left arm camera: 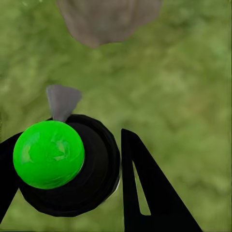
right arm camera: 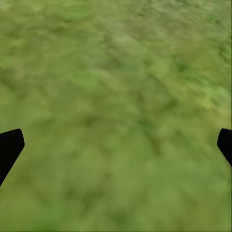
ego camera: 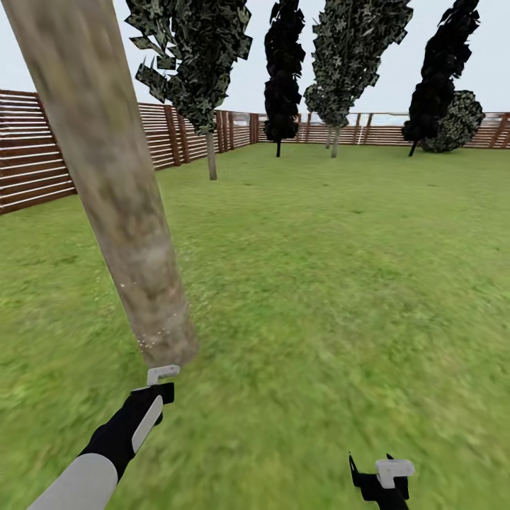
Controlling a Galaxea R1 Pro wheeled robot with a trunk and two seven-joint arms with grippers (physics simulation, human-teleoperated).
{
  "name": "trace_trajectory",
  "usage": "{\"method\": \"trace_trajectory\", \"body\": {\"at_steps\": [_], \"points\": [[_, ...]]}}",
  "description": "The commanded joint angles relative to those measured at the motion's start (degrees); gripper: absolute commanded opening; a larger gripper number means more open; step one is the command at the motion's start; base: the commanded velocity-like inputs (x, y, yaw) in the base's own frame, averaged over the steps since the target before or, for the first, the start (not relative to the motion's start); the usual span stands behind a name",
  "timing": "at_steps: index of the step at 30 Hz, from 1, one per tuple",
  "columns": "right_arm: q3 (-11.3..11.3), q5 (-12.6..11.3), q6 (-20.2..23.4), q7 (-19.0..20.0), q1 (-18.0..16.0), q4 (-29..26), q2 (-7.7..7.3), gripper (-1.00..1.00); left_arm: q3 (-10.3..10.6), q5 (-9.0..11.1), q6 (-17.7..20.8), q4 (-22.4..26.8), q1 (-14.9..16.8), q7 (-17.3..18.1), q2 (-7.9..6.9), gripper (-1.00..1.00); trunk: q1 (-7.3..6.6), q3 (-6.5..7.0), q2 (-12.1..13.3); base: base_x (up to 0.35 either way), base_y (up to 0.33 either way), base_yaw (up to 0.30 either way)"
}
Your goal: In the garden, pick up the pesticide atomizer on the floor and spray pesticide onto both trees until each tree trunk is fully covered.
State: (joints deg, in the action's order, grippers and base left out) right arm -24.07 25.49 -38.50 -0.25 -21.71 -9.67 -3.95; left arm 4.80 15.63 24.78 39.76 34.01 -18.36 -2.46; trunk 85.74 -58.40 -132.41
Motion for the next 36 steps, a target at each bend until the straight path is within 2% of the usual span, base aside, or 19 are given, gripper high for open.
{"method": "trace_trajectory", "body": {"at_steps": [1,7,10,12,16,27,36], "points": [[0.0,0.0,0.0,0.0,0.0,0.0,0.00,1.00,0.0,0.0,0.0,0.0,0.0,0.0,-0.03,-1.00,0.00,0.00,0.0,0.158,-0.241,0.275],[0.0,0.0,0.0,0.0,0.0,0.0,0.00,1.00,-0.1,-0.1,0.0,0.0,0.0,-0.2,-0.21,-1.00,0.00,0.00,0.0,0.154,-0.243,0.275],[0.0,0.0,0.0,0.0,0.0,0.0,0.00,1.00,-0.1,0.2,0.0,0.0,0.0,-4.1,-0.14,-1.00,0.00,0.00,0.0,0.153,-0.243,0.275],[0.0,0.0,0.0,0.0,0.0,0.0,0.00,1.00,-0.1,0.4,0.0,0.0,0.0,-4.6,-0.09,-1.00,0.00,0.00,0.0,0.153,-0.243,0.274],[0.0,0.0,0.0,0.0,0.0,0.0,0.00,1.00,0.0,0.7,0.0,0.0,0.0,-4.7,0.00,-1.00,0.00,0.00,0.0,0.153,-0.243,0.229],[0.0,0.0,0.0,0.0,0.0,0.0,0.00,1.00,0.0,0.8,0.0,0.0,0.0,-4.8,0.00,-1.00,0.00,0.00,0.0,0.127,-0.256,0.030],[0.0,0.0,0.0,0.0,0.0,0.0,0.00,1.00,0.1,0.6,0.0,0.0,0.0,-4.8,0.00,-1.00,0.00,0.00,0.0,0.083,-0.271,0.259]]}}
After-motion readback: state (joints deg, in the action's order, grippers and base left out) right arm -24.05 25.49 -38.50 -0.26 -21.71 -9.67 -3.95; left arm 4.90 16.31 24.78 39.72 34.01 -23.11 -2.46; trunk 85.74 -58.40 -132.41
